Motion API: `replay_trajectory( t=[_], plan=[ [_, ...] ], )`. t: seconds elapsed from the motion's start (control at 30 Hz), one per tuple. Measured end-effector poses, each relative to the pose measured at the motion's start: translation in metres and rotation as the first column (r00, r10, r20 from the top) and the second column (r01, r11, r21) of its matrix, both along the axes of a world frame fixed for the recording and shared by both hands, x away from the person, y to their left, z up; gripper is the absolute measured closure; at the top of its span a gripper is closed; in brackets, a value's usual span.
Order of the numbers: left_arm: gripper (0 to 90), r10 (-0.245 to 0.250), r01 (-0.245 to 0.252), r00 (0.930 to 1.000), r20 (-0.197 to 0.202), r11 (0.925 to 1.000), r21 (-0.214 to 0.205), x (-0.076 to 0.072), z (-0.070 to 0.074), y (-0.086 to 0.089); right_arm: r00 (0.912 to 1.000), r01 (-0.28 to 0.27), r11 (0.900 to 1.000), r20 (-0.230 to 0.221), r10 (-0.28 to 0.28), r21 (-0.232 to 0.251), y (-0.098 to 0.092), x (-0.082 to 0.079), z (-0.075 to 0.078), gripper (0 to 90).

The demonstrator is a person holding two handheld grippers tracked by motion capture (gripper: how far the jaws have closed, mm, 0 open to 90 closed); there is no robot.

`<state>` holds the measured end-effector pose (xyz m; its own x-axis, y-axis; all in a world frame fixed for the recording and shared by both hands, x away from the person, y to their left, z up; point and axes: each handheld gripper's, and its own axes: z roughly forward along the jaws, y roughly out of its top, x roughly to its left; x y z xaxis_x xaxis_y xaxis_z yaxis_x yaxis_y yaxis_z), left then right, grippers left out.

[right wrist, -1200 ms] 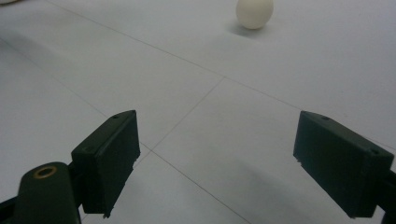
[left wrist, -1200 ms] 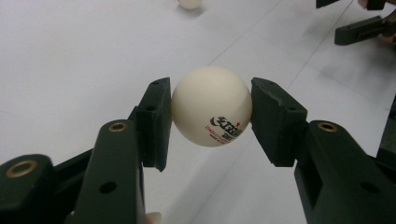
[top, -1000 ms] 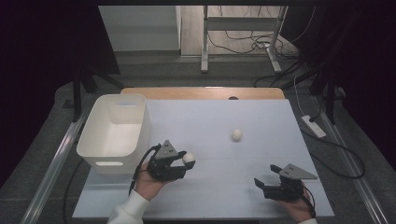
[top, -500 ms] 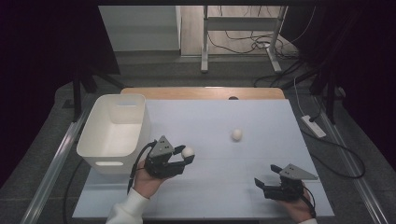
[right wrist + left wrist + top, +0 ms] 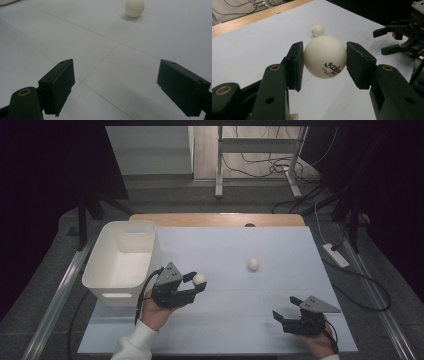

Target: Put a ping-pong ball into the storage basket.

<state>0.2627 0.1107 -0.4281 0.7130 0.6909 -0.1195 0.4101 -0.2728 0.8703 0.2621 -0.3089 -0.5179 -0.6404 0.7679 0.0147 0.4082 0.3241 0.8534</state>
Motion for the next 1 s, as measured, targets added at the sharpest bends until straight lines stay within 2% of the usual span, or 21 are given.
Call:
replay_trajectory(
  t=[0.37, 0.5, 0.7, 1.0],
  plan=[
    [50.7, 0.006, -0.006, 0.9998, 0.02, 1.0, 0.001, 0.002, 0.006, -0.002, 1.0, 0.001, 1.0, 0.008, -0.001, -0.004, -0.001, 0.0, 0.0, 14.7],
    [50.7, 0.003, -0.004, 0.9989, 0.046, 0.9999, 0.015, 0.002, 0.01, -0.007, 1.0, 0.003, 1.0, 0.008, -0.003, -0.005, -0.001, 0.0, 0.0, 14.7],
    [50.7, 0.005, -0.004, 0.9991, 0.043, 0.9999, -0.012, 0.006, 0.015, -0.005, 1.0, 0.003, 1.0, 0.006, -0.003, -0.007, -0.002, 0.0, 0.0, 14.8],
    [50.6, 0.008, -0.006, 0.998, 0.062, 0.9996, -0.028, 0.009, 0.023, -0.003, 0.9999, 0.005, 0.9999, 0.013, -0.005, -0.01, -0.002, -0.001, 0.0, 15.0]
  ],
)
